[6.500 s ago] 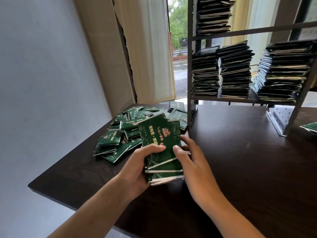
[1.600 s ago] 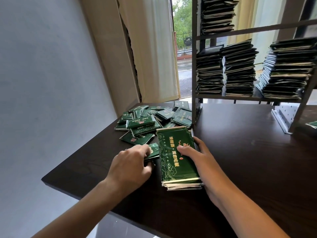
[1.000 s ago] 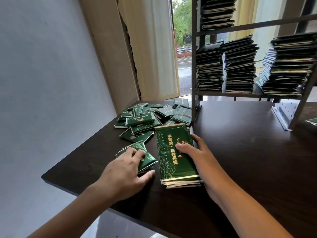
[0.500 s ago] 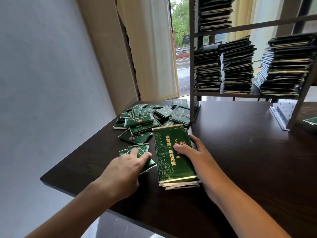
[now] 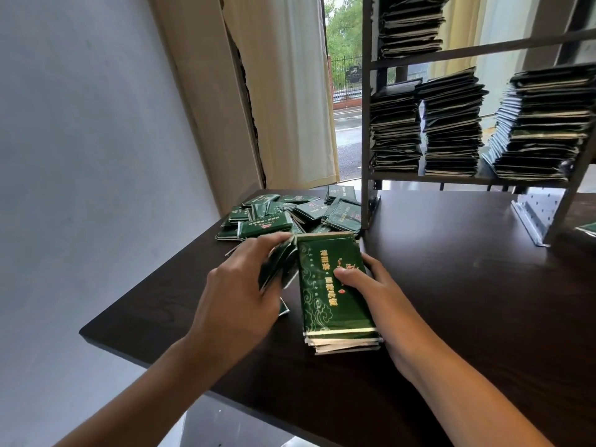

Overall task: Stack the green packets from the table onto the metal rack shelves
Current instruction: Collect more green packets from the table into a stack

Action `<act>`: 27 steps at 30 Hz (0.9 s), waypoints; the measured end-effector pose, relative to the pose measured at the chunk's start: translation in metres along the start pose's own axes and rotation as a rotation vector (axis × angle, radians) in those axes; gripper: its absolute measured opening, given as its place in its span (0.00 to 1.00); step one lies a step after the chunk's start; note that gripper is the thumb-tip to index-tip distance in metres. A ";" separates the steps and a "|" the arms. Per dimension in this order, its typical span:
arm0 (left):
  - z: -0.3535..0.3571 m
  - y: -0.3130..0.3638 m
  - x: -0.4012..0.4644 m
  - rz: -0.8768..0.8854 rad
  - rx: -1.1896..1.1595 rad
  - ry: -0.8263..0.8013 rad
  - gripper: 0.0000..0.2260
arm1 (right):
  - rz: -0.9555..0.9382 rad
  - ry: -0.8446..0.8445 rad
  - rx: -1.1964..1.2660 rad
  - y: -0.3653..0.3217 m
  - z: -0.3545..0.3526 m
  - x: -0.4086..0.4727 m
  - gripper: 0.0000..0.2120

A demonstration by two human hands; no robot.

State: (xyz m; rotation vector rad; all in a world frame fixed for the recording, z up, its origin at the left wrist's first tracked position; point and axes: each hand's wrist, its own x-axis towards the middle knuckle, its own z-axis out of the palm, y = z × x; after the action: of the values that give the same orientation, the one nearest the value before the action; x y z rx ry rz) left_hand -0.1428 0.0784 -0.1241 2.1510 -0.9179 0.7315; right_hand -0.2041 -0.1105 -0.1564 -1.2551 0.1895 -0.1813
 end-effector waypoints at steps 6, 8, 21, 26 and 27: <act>0.000 0.011 0.006 0.051 0.018 0.144 0.28 | 0.008 0.012 0.006 0.002 -0.002 0.003 0.10; 0.000 0.011 0.014 -0.007 -0.012 0.207 0.27 | 0.003 0.004 -0.003 0.003 -0.002 0.003 0.10; 0.019 0.036 0.022 0.427 -0.203 -0.001 0.28 | -0.099 -0.009 -0.034 0.005 -0.003 0.000 0.17; 0.022 0.034 0.008 0.313 -0.339 -0.195 0.24 | -0.148 0.004 -0.051 0.010 -0.005 0.001 0.28; 0.019 0.035 0.010 0.267 -0.388 -0.199 0.21 | -0.145 -0.007 -0.056 0.011 -0.006 0.004 0.25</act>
State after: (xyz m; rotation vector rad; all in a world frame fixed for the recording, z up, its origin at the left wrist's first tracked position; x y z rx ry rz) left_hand -0.1595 0.0413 -0.1158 1.7974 -1.3502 0.4215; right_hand -0.2013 -0.1133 -0.1689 -1.3256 0.0982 -0.2982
